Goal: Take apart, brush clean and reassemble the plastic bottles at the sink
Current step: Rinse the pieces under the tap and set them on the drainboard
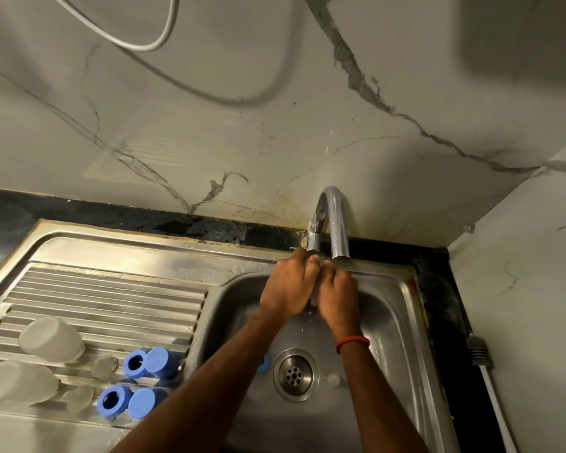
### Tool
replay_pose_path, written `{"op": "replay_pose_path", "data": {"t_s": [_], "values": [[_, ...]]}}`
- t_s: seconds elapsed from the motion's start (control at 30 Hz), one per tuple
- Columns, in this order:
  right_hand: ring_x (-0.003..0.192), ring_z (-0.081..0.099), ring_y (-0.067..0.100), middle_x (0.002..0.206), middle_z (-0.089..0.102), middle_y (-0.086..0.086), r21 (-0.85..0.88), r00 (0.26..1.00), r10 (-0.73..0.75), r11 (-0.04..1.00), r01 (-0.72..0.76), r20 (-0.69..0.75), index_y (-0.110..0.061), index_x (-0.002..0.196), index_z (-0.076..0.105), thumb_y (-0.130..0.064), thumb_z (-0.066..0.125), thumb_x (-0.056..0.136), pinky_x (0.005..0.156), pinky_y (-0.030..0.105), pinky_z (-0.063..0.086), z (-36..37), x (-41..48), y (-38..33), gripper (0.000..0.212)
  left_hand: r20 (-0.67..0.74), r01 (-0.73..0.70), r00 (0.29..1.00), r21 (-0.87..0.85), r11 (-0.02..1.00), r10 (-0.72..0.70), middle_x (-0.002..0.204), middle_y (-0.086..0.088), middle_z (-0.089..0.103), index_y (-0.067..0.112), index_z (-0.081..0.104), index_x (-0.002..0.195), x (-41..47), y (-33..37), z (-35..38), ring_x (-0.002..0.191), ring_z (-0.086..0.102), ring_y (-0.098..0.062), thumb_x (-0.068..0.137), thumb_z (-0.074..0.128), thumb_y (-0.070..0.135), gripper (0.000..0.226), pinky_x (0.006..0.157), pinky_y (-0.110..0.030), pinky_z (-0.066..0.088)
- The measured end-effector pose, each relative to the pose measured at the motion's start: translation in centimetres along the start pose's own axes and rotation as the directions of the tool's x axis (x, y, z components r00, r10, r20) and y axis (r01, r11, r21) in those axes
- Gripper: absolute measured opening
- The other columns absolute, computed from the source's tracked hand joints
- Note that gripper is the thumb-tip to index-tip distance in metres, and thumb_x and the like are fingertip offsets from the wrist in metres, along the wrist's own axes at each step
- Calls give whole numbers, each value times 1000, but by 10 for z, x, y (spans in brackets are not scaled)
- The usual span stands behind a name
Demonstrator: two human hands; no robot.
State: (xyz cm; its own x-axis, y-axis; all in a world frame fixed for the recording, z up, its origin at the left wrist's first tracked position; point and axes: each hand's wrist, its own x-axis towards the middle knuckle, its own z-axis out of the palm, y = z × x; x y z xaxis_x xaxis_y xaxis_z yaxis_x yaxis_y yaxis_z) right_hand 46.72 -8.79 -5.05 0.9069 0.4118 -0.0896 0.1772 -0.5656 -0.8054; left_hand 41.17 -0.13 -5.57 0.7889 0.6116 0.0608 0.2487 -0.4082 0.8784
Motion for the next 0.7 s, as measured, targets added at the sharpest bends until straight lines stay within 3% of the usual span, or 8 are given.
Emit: {"op": "replay_pose_path", "data": {"t_s": [0.03, 0.1, 0.17, 0.27, 0.4, 0.53, 0.6, 0.7], "values": [[61, 60, 14, 70, 63, 3, 160, 973, 207, 962, -221, 98, -10, 93, 66, -35, 38, 107, 51, 23, 42, 0, 4, -1, 40, 0, -86, 996, 132, 988, 87, 87, 3, 62, 18, 58, 106, -1, -4, 1, 74, 60, -11, 102, 30, 53, 45, 70, -32, 52], [67, 62, 21, 75, 66, 8, 418, 817, 473, 703, -575, 329, -9, 106, 66, -36, 45, 103, 58, 25, 47, -1, 11, 1, 35, 47, -206, 978, 375, 904, 203, 102, -2, 63, 18, 56, 119, -3, -10, 3, 84, 62, -17, 98, 25, 64, 60, 73, -34, 52], [76, 64, 27, 83, 69, 12, 465, 737, 523, 571, -676, 429, -7, 113, 67, -41, 51, 97, 64, 30, 50, -1, 14, 9, 41, 83, -248, 968, 413, 876, 235, 121, -5, 60, 19, 54, 130, -2, -15, 7, 99, 60, -19, 97, 31, 66, 62, 81, -32, 48], [72, 63, 25, 85, 68, 12, 543, 869, 389, 679, -494, 305, -9, 108, 65, -37, 47, 101, 56, 29, 50, 1, 12, 8, 35, -17, -144, 989, 15, 989, 144, 125, 1, 55, 25, 48, 132, -1, -12, 13, 104, 56, -11, 93, 58, 58, 53, 85, -25, 49], [91, 62, 9, 104, 64, -1, 614, 983, 122, 768, -181, 137, -18, 124, 57, -29, 42, 105, 70, 15, 50, -2, 2, 10, 27, 11, 111, 993, -468, 877, -119, 116, 0, 64, 22, 51, 126, -4, -13, 19, 103, 67, -17, 85, 76, 48, 55, 84, -34, 61], [117, 59, 7, 132, 59, -6, 466, 949, -142, 885, -6, 282, -32, 139, 48, -32, 62, 92, 83, 17, 54, -12, 3, 37, 49, 123, 65, 992, -466, 882, -8, 114, 2, 70, 23, 59, 125, -7, -24, -4, 106, 68, -14, 85, 77, 38, 46, 89, -32, 58], [121, 58, 9, 131, 58, -12, 409, 913, -226, 910, 73, 339, -44, 134, 44, -19, 72, 88, 90, 28, 56, -21, 8, 41, 60, 194, -6, 977, -373, 928, 85, 117, 10, 66, 35, 55, 127, -8, -24, -13, 109, 65, -4, 89, 74, 26, 43, 90, -22, 55], [119, 57, 13, 125, 55, -17, 218, 892, -283, 952, 216, 353, -37, 135, 45, -12, 78, 83, 96, 39, 56, -24, 12, 37, 66, 253, -42, 960, -286, 957, 118, 120, 16, 61, 45, 47, 126, -8, -21, -15, 109, 61, 7, 92, 72, 26, 46, 89, -14, 51]]}}
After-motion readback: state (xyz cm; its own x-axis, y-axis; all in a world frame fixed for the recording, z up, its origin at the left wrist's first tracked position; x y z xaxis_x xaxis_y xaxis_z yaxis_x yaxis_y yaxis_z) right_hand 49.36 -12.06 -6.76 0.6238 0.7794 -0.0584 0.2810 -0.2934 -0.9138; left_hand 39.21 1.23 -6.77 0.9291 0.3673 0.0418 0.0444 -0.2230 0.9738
